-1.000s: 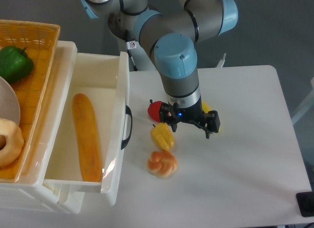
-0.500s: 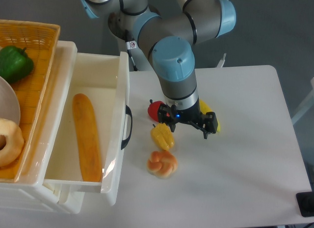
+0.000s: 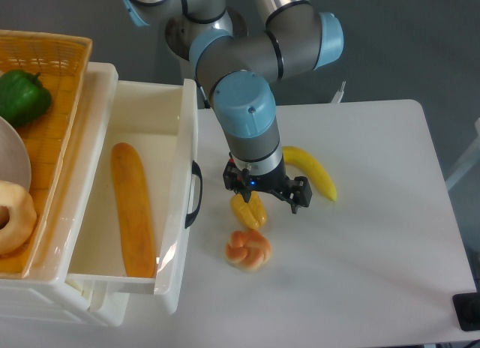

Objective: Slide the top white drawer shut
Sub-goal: 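Move the gripper over the table toward the open white drawer's front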

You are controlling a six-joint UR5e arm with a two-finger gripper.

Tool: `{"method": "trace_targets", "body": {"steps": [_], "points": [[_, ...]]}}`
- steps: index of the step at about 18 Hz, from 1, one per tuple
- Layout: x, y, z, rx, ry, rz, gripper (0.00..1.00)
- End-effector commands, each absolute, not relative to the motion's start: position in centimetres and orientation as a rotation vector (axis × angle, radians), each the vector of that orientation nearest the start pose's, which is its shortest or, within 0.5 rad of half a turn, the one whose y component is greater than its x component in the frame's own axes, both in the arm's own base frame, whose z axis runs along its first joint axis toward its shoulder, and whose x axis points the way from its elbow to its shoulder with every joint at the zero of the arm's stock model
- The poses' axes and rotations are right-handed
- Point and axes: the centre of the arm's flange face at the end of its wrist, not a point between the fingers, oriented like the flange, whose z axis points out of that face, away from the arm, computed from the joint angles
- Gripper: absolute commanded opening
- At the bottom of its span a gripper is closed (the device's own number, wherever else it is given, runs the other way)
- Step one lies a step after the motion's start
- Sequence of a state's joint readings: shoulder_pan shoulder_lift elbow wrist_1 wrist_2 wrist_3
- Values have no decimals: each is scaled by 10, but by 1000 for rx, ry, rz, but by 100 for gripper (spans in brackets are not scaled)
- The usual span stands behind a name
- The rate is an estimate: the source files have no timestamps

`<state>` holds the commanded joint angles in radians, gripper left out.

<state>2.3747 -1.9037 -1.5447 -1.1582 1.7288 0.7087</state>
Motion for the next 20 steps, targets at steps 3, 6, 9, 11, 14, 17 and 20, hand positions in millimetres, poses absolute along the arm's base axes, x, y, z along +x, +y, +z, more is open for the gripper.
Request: {"method": "trace_targets", "body": {"steps": [3,6,9,11,14,17,20], "points": [[-361,519,353,-3167,-148,288,100],[-365,518,347,-3202,-151,327,100],[-369,519,351,-3195,-157,338,100],[-370,521,349,-3195,-159,335,100],[-373,522,341,-3202,-177,317,100],[-378,520,335,-3178,-262,260,100],[-379,520,326,-3175,-276,211,100]]}}
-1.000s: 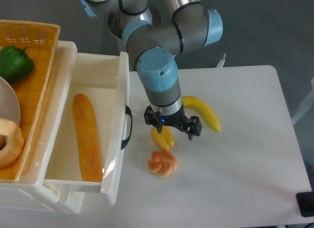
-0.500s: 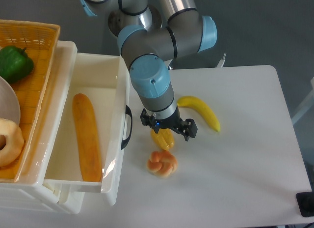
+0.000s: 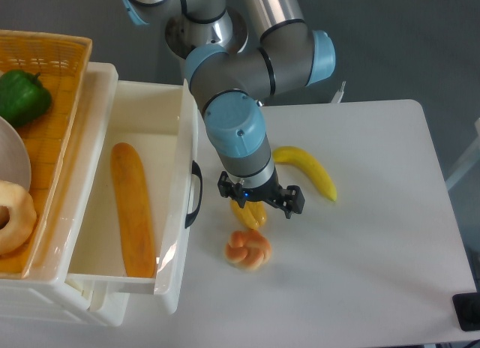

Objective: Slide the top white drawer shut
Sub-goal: 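Move the gripper over the table toward the open white drawer's front, then lower the gripper beside the drawer front and contact its handle side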

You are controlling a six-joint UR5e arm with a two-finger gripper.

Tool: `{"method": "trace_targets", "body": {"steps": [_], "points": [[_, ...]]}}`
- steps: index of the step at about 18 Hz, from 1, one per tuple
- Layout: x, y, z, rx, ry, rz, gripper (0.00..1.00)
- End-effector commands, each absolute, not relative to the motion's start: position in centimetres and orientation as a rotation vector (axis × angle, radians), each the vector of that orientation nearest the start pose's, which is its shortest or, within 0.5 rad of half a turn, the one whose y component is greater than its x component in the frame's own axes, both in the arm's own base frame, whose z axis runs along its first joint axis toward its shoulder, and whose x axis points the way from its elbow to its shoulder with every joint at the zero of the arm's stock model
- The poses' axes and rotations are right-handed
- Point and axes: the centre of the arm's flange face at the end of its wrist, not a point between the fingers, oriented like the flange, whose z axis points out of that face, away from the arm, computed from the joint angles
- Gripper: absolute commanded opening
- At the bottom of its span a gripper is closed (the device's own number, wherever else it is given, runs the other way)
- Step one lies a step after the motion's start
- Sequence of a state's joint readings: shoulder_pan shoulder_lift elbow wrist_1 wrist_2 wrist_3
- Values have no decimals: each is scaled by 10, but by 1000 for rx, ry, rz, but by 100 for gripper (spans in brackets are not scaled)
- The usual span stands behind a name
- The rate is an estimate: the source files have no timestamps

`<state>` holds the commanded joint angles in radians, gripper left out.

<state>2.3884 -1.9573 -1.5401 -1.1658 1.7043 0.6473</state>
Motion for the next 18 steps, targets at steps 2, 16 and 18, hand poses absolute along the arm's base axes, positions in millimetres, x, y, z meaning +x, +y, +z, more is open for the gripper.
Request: {"method": "trace_targets", "body": {"steps": [2,16,18], "points": [[-380,521,314,-3168,-299,148,100],[-404,502,282,-3019,-621,-272,100],[-402,503,281,-3019,-616,-278,100]]}}
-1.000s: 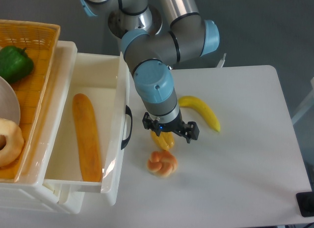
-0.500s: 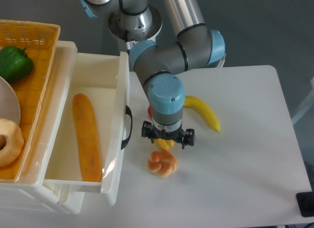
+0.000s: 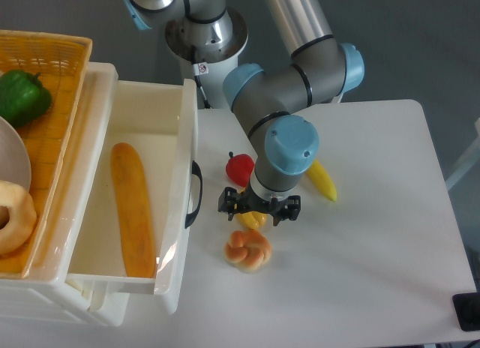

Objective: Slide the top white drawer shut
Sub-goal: 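Lower the gripper beside the drawer front and contact its handle side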

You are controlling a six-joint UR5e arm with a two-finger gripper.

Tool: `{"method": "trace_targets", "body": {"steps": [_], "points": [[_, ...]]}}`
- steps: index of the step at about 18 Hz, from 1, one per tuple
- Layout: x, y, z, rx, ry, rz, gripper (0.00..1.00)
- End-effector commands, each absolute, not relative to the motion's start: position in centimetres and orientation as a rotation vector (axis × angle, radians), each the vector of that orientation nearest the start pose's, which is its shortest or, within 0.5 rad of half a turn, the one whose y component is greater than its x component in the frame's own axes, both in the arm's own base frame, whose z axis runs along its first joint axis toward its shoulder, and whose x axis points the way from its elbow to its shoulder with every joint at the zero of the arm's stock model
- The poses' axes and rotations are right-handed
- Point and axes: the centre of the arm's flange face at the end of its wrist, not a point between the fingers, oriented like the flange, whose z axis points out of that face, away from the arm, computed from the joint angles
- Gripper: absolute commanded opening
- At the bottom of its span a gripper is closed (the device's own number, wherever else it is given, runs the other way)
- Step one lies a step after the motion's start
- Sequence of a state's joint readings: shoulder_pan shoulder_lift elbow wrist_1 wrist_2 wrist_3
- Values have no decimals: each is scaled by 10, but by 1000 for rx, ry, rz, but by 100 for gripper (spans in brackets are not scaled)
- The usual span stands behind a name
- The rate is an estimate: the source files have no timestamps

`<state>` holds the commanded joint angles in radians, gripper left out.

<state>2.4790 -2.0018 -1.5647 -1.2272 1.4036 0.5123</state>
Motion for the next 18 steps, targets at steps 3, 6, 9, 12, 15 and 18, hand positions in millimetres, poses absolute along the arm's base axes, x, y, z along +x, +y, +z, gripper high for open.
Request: {"method": "trace_targets", "body": {"steps": [3,6,9,12,15,18], "points": [[-392,508,276,-3032,-598,-290,100],[-383,517,279,-3029,-569,-293,100],[-381,518,279,-3026,-559,-303,100],[-381,518,284,-3014,-557,-308,100],[-380,518,286,-3013,-555,-316,100],[-378,518,288,-3009,-555,-328,100]]}}
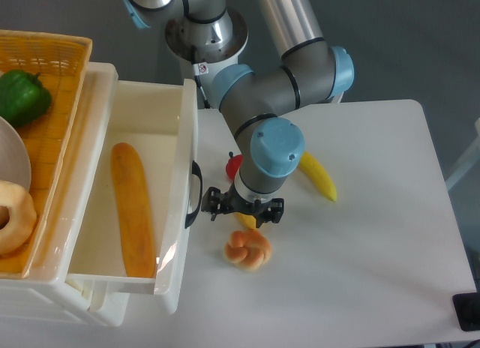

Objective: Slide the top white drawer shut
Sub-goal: 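Lower the gripper beside the drawer front and contact its handle side, then push the white drawer front inward with the gripper until shut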

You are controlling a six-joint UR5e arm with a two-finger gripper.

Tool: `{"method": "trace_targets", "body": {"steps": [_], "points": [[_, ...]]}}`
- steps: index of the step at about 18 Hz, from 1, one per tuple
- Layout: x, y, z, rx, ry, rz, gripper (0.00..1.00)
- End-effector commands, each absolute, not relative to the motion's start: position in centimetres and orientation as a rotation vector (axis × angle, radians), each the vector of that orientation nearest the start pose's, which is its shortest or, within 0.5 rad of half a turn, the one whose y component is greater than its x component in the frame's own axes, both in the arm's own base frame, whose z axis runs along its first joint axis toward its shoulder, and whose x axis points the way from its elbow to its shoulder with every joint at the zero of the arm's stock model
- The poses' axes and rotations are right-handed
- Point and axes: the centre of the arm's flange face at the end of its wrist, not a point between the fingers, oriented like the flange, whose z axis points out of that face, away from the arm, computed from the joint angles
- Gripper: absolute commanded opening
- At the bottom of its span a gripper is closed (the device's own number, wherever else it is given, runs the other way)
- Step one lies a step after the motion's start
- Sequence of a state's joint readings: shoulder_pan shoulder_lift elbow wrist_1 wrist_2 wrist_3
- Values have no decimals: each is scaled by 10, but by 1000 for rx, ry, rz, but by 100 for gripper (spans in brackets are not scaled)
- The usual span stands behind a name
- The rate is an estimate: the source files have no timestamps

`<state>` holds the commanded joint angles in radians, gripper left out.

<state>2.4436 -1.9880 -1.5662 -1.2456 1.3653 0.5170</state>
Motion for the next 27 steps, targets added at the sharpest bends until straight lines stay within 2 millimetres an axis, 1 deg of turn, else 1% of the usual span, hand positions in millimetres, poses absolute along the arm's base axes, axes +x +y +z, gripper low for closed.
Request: {"method": "trace_targets", "body": {"steps": [10,16,18,20,21,22,25,27], "points": [[-372,520,289,-3017,-544,-337,100],[-369,521,300,-2996,-537,-348,100],[-363,525,300,-2998,-525,-365,100],[-355,528,307,-2989,-506,-370,100],[-354,529,307,-2989,-509,-370,100],[-349,532,308,-2992,-495,-369,100],[-346,534,312,-2987,-488,-364,100],[-339,538,313,-2991,-469,-363,100]]}}
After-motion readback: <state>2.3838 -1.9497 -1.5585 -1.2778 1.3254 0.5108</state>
